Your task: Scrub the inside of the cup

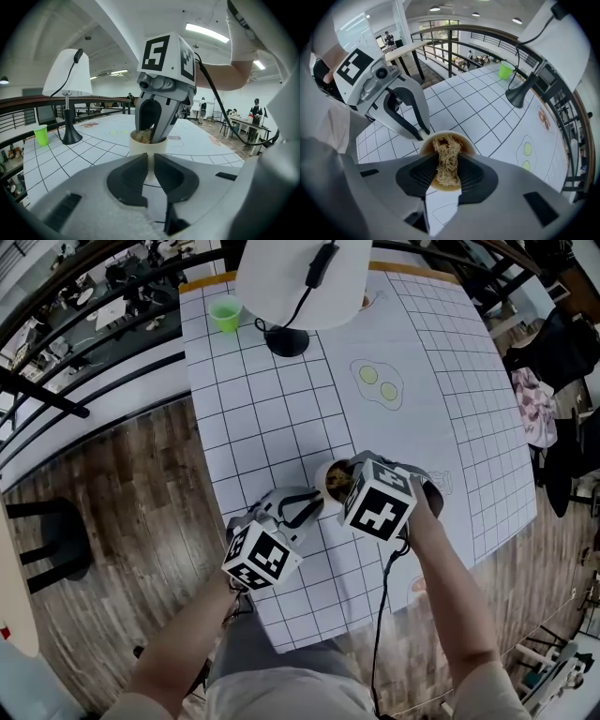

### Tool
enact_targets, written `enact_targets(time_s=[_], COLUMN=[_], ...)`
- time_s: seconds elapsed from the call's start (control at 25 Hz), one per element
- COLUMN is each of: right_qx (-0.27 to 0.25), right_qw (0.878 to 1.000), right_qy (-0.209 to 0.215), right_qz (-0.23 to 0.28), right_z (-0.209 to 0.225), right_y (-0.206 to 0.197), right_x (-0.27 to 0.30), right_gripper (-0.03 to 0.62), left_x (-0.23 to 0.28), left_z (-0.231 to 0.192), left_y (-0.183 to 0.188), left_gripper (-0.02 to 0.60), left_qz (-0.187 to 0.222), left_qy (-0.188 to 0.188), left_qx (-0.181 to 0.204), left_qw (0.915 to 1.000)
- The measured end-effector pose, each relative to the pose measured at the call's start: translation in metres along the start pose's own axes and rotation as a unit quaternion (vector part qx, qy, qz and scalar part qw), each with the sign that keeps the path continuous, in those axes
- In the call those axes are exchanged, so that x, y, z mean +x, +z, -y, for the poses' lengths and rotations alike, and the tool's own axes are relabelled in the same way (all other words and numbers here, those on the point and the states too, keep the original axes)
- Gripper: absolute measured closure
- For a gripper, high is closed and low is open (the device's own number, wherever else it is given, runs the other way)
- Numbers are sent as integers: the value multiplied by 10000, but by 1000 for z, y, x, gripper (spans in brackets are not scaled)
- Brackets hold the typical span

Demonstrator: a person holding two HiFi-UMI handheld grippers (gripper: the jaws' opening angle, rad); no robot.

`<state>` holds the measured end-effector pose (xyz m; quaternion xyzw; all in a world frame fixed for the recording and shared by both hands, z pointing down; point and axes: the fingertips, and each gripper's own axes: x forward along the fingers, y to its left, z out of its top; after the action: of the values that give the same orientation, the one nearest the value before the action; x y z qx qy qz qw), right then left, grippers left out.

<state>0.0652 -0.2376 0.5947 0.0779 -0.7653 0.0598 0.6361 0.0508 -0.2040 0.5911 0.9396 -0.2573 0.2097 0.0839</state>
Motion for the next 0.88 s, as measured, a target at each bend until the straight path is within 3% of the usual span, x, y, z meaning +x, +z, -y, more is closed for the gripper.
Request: enact_targets(time_s=[0.28, 0.56, 0.72, 0.88], right_qx=[-14, -83, -149, 16], right_qw=[9975, 9976, 9990, 9991], right_qy=[610, 285, -222, -341], right_qz=[343, 632, 361, 246], right_z=[-8, -12, 0, 1], right_y=[-3, 8, 2, 2], right_x=[-12, -58, -64, -44], right_gripper=[479, 480, 480, 480], left_x=[1, 0, 2, -2], left_z=[0, -1, 1, 0], left_y=[-1, -2, -1, -2], left_gripper=[529, 529, 529, 531], left_qz=[-126, -188, -147, -160], left_qy=[86, 98, 49, 59], left_qx=[-74, -87, -108, -128], left_qw=[9999, 9997, 9998, 9998])
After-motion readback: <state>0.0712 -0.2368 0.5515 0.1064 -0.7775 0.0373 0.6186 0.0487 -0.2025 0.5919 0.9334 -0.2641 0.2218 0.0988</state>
